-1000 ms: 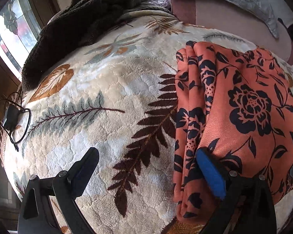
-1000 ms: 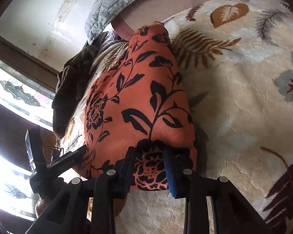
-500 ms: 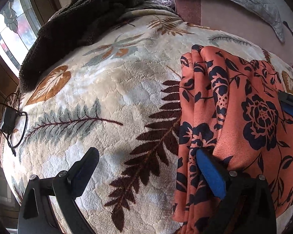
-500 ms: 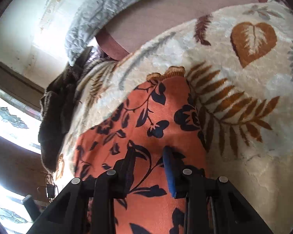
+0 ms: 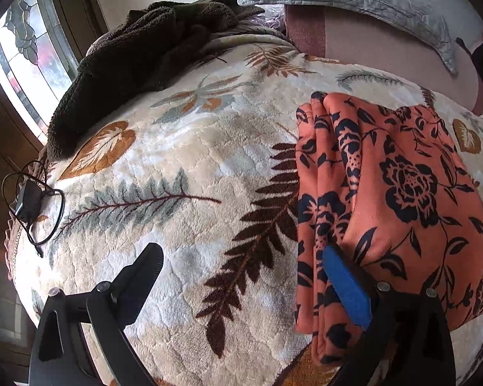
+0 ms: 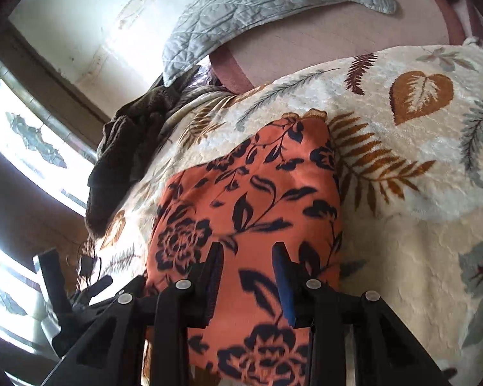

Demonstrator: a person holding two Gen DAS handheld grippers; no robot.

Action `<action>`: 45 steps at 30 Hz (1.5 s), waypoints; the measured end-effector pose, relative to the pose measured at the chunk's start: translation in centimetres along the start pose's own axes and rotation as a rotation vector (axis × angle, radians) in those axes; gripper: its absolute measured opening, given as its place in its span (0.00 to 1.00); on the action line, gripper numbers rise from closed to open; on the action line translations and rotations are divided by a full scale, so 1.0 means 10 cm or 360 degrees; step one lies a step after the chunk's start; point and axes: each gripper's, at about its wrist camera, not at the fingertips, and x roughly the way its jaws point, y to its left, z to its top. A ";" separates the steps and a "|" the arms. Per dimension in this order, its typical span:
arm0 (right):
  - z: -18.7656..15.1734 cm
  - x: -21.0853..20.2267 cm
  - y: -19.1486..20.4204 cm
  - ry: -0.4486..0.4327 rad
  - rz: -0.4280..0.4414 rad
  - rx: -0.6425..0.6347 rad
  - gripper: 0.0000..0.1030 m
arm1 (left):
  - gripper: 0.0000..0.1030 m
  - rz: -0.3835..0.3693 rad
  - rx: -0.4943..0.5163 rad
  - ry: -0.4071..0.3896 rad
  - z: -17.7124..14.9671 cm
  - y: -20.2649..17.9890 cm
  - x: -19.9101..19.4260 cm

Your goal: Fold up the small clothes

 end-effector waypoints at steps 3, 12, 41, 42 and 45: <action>-0.32 0.11 0.01 0.0166 -0.0005 -0.0022 0.35 | 0.97 0.0047 0.0031 0.0048 -0.07 -0.07 0.07; 0.12 0.33 0.49 0.0164 0.0018 -0.0098 0.34 | 0.97 -0.0023 -0.0053 0.0094 -0.02 0.03 0.09; -0.10 0.13 0.30 0.0157 0.0097 -0.0036 0.34 | 0.97 0.0103 0.0042 0.0018 -0.05 -0.02 0.01; -0.21 0.12 0.26 0.0179 0.0051 -0.0046 0.34 | 0.97 0.0141 0.0073 0.0029 -0.06 -0.06 0.05; -0.48 0.27 0.08 0.0300 -0.0026 -0.0012 0.34 | 0.97 0.0215 0.0126 0.0038 -0.08 -0.12 0.11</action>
